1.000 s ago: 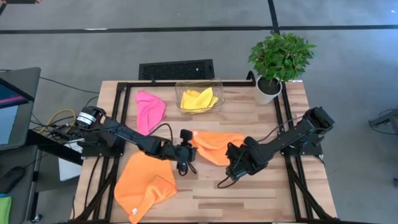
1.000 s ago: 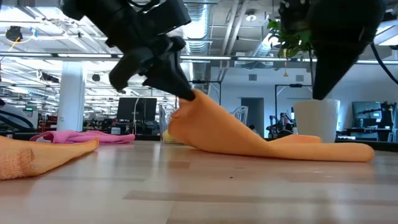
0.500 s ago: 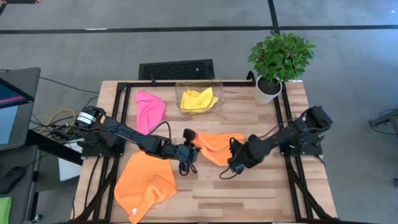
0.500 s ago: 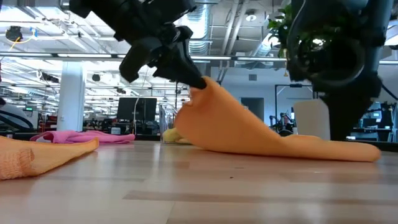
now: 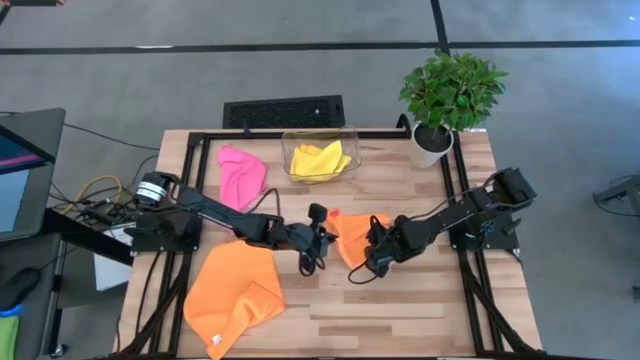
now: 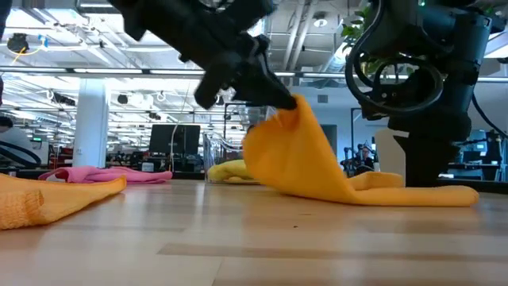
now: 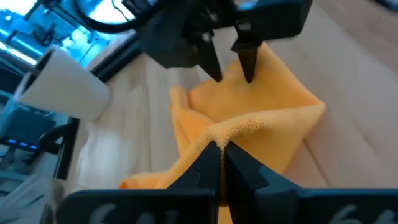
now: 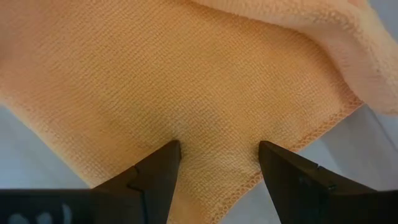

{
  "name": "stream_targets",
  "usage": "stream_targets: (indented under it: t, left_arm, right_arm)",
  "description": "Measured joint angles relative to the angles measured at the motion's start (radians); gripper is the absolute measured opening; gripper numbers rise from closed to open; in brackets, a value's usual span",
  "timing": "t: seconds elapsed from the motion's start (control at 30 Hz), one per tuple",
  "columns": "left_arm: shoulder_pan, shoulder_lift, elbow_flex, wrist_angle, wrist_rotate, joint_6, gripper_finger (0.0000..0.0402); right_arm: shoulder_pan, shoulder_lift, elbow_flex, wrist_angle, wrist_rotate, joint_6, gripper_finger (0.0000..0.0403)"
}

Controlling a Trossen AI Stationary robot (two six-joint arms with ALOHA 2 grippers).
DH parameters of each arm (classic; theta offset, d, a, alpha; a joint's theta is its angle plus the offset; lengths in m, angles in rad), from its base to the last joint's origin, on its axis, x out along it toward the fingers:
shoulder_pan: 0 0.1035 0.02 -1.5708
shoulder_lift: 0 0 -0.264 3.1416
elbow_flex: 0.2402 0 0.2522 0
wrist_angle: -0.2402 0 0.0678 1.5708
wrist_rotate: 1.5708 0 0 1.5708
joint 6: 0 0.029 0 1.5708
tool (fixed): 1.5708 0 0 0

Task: Fold microfiber towels
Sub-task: Fold the right orange towel

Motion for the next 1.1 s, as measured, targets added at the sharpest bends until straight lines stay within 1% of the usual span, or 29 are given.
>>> stream_targets:
  t: [0.1,0.2,0.43,0.63,0.77,0.9,0.97,1.1]
  left_arm:
    - [0.007,0.057,0.054,-0.009,0.002,0.030,0.0000]
    - [0.015,0.094,0.123,-0.005,0.013,0.061,0.0000]
    - [0.036,0.153,0.247,-0.049,0.076,0.115,0.0000]
    - [0.067,0.156,0.263,-0.028,0.185,0.142,0.0000]
    - [0.089,0.157,0.263,-0.004,0.213,0.144,0.0000]
    - [0.104,0.178,0.262,0.048,0.229,0.144,0.0000]
    - [0.108,0.201,0.269,0.085,0.234,0.144,0.0000]
    - [0.114,0.266,0.319,0.078,0.234,0.145,0.0000]
  right_arm:
    - [0.007,-0.008,0.012,-0.020,0.016,-0.007,0.0249]
    - [0.025,-0.032,0.035,-0.095,0.053,-0.007,0.0249]
    - [0.092,-0.159,0.086,-0.256,0.113,0.072,0.0249]
    - [0.172,-0.290,0.087,-0.329,0.174,0.150,0.0249]
    - [0.219,-0.359,0.087,-0.337,0.228,0.159,0.0249]
    - [0.246,-0.411,0.088,-0.338,0.255,0.168,0.0249]
    - [0.254,-0.427,0.088,-0.335,0.261,0.169,0.0249]
    - [0.270,-0.439,0.089,-0.336,0.278,0.184,0.0249]
